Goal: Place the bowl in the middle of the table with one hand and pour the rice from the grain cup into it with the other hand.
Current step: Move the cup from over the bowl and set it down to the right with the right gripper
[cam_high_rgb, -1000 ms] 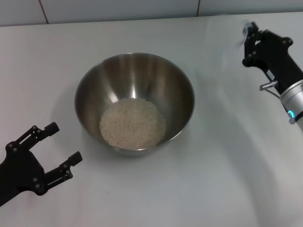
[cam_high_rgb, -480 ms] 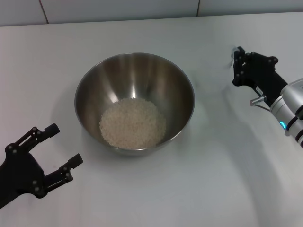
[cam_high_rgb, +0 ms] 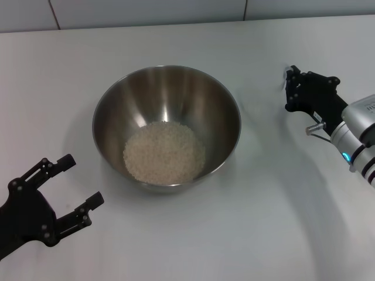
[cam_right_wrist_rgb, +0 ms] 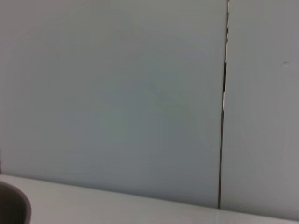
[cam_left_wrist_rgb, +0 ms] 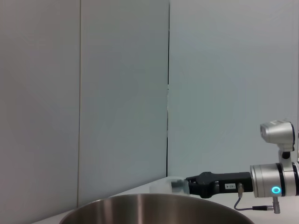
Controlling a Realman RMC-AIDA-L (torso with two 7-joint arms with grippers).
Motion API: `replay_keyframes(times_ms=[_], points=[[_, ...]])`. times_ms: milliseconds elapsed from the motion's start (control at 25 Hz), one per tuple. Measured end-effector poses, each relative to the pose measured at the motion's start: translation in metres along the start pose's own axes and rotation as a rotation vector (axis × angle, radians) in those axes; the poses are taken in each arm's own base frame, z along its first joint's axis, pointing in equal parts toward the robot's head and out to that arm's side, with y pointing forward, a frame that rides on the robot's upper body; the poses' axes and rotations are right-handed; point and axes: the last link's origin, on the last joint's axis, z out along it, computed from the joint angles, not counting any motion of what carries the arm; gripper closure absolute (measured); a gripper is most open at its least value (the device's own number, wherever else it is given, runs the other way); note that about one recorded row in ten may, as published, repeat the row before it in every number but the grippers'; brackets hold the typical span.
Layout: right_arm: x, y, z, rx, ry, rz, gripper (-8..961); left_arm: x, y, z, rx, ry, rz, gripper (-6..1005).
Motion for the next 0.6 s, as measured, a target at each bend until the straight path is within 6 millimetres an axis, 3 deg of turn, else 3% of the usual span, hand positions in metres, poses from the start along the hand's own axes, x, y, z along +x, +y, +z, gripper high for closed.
replay_keyframes(times_ms=[280,480,600], points=[[0.0024,-0.0004,-0.0023,0.001,0.008,0.007,812,0.0,0.0,0.0,0.0,0.0,0.0,158],[0.0055,-0.006,-0.0054,0.02,0.021,0.025,601,0.0001,-0.0002,-0.0001,0.001,0.001,-0.001,158],[0.0071,-0.0087,-0.0073,0.029,0.027,0.026,538,0.001,-0.0017,0.0012,0.002,0.004,-0.004,158]])
